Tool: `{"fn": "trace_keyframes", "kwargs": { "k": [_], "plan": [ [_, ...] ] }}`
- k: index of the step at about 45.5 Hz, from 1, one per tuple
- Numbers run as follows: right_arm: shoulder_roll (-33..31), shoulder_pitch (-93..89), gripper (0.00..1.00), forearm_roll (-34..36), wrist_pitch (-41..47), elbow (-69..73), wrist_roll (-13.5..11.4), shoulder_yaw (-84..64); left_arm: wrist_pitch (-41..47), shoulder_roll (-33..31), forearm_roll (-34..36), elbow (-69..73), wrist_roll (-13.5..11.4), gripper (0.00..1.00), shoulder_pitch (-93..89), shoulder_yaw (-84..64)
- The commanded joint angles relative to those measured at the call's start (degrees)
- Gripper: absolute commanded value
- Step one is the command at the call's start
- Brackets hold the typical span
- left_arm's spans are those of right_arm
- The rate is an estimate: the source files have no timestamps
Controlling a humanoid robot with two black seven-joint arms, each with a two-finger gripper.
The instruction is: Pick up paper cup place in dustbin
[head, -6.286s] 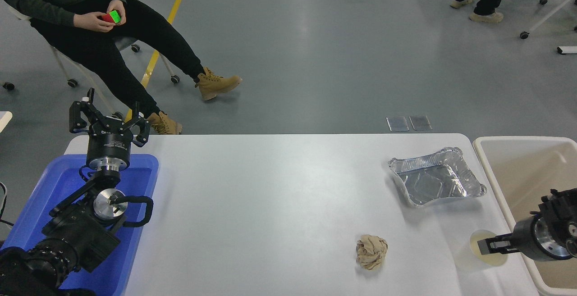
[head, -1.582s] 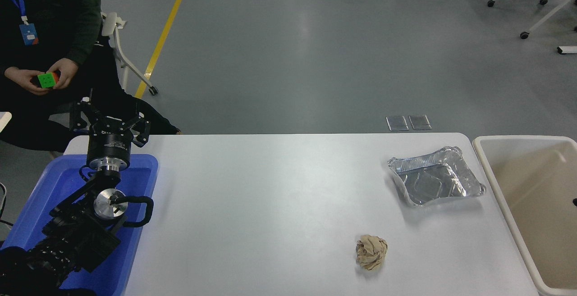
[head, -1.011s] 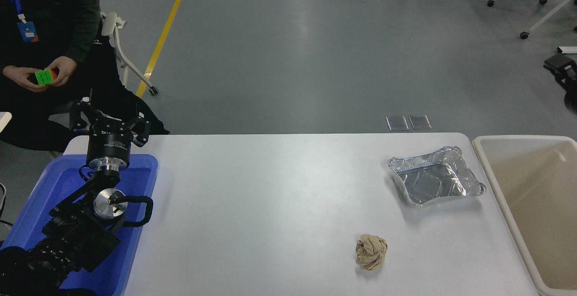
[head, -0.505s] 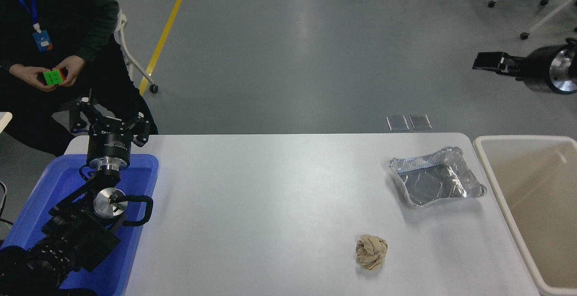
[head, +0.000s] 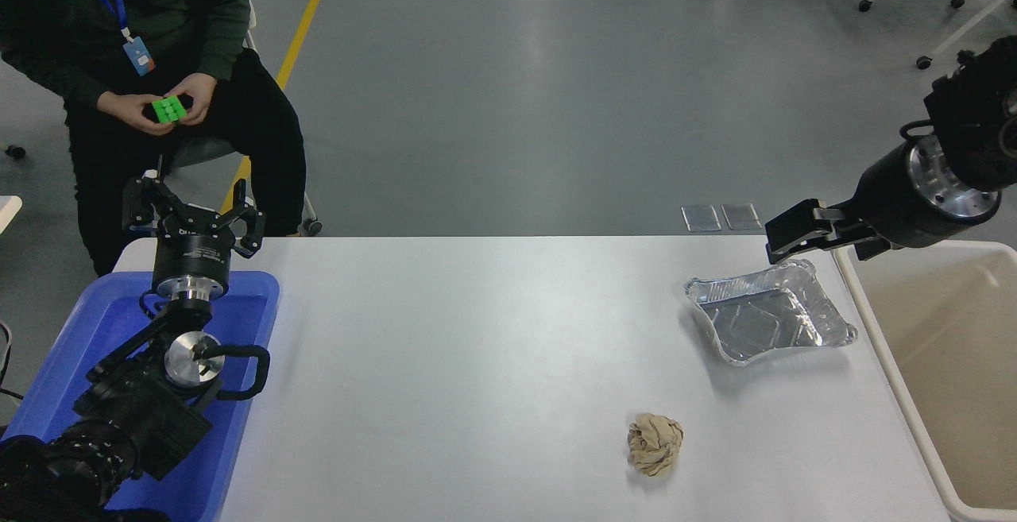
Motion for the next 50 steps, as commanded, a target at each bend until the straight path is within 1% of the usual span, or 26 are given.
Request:
{"fn": "trace_keyframes", "kwargs": {
  "k": [1,7,24,40,50],
  "plan": [
    [9.1,-0.1,1.0,6.4,4.4,-1.6,0.1,-2.4,0.0,0.0,0.0,0.0,0.0,0.99,0.0,0.0],
    [10.9,-1.3,1.0,7.5,4.5,-3.1,0.7,-4.5,0.0,0.0,0.0,0.0,0.0,0.99,0.0,0.0],
    [14.0,-3.3,1.0,6.6,3.2,-3.9,0.7,-7.2,0.0,0.0,0.0,0.0,0.0,0.99,0.1,0.0],
    [12.6,-3.2,1.0,6.5,3.4,-3.4,0.7,-7.3,0.1,0.0,0.0,0.0,0.0,0.99,0.1,0.1],
    [9.9,-1.5,1.0,6.3,4.0,-2.1,0.7,-7.2,0.1,0.0,0.0,0.0,0.0,0.99,0.1,0.1]
  ]
}}
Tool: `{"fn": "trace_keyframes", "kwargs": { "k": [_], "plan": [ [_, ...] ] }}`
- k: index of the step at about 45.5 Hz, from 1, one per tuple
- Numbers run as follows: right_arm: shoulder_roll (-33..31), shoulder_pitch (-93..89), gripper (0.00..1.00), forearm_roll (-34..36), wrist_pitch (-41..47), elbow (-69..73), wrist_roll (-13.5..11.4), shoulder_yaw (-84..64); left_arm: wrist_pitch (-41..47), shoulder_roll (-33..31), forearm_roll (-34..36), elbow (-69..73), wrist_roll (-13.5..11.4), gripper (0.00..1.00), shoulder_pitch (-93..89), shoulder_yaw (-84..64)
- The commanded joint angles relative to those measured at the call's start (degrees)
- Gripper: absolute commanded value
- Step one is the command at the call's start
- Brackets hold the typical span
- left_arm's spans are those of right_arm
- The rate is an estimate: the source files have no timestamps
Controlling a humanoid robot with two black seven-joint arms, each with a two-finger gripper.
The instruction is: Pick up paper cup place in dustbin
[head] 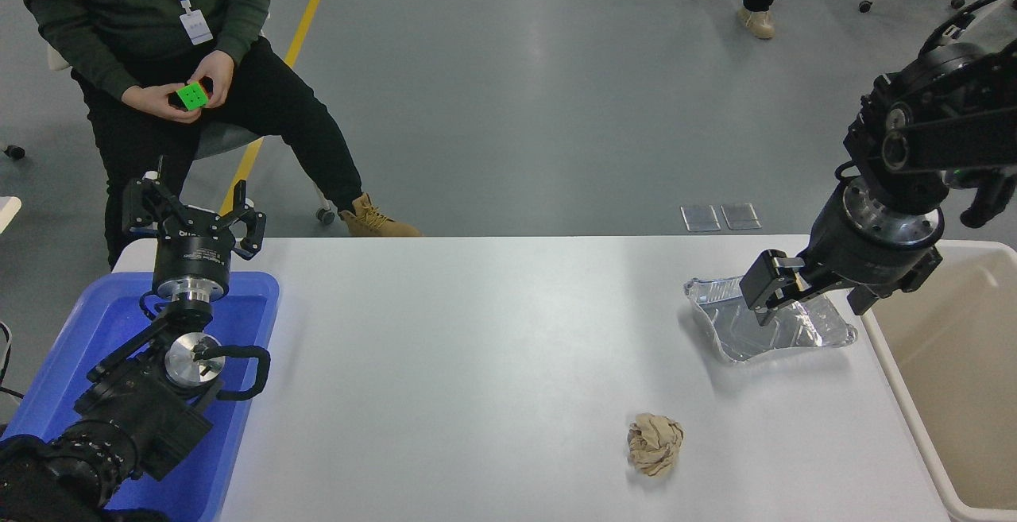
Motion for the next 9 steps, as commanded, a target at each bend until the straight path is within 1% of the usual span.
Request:
{"fn": "trace_keyframes", "kwargs": {
  "k": [1,9],
  "plan": [
    [-2.3,1.6,1.0,-0.3,0.6,1.3,0.0,0.0,0.0,0.0,0.0,0.0,0.0,0.99,0.0,0.0],
    [-3.4,1.8,1.0,-1.6,1.3,1.9,0.0,0.0,0.0,0.0,0.0,0.0,0.0,0.99,0.0,0.1]
  ]
}}
